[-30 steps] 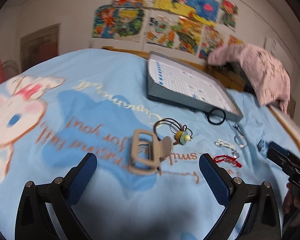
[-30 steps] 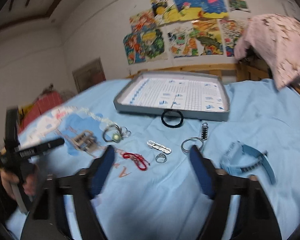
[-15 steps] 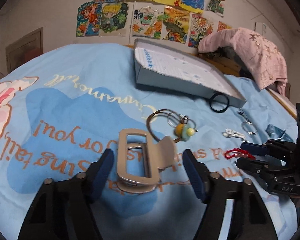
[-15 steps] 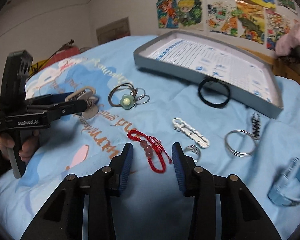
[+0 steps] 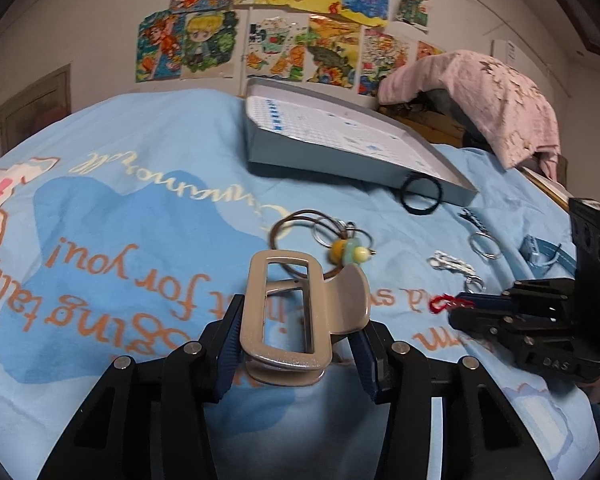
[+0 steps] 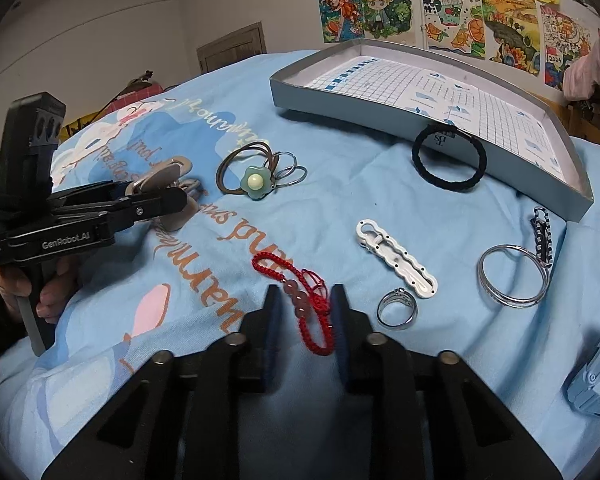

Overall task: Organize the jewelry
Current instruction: 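Grasp the beige claw clip with the left tool while the right tool grasps the red beaded cord, then carry the claw clip and red cord into the grey tray and open both tools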

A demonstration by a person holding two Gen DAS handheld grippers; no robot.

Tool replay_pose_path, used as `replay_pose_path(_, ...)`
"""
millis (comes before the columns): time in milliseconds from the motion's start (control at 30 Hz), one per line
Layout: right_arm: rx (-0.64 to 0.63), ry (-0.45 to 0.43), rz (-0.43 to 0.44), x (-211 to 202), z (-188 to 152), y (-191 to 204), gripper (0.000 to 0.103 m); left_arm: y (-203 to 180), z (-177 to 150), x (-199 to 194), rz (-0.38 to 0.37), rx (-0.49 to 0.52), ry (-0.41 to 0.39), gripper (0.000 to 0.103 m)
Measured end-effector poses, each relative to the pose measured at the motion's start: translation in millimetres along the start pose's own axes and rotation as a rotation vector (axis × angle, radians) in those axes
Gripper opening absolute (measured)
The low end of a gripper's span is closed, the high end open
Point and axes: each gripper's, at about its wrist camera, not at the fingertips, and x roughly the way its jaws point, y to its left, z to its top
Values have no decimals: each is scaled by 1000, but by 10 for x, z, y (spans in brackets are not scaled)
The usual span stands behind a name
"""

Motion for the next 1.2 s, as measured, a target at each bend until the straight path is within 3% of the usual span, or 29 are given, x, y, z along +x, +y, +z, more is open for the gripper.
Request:
replay_pose_path(100,3,0,5,32,24,-11,9,-52,12,-17,-2,20,-2,46)
replay_pose_path(233,1,-31,-9,-24,35,-10,7,-164,92,-101,8,28,-34,46)
replay_pose_path(433,53,-139,-41,-304,141,-119,7,-400,304,-223,89,53,-91,46)
replay_pose_path(533,86,-204,-62,-437,262,-237,7,-527,563,-218,104,34,-127,46)
replay_pose_path(800,205,-356,-172,-492,818,-875,7,-688,1302,553,80,-21,-101,46)
replay_pose_path(1067,256,-295,-281,40,1146,-1421,7,-779,1446,1415,134,-14,32,46)
replay_pose_path(1200,302,-266,-242,259,1101,-1600,7,-791,1429,1535,172,-16,63,46)
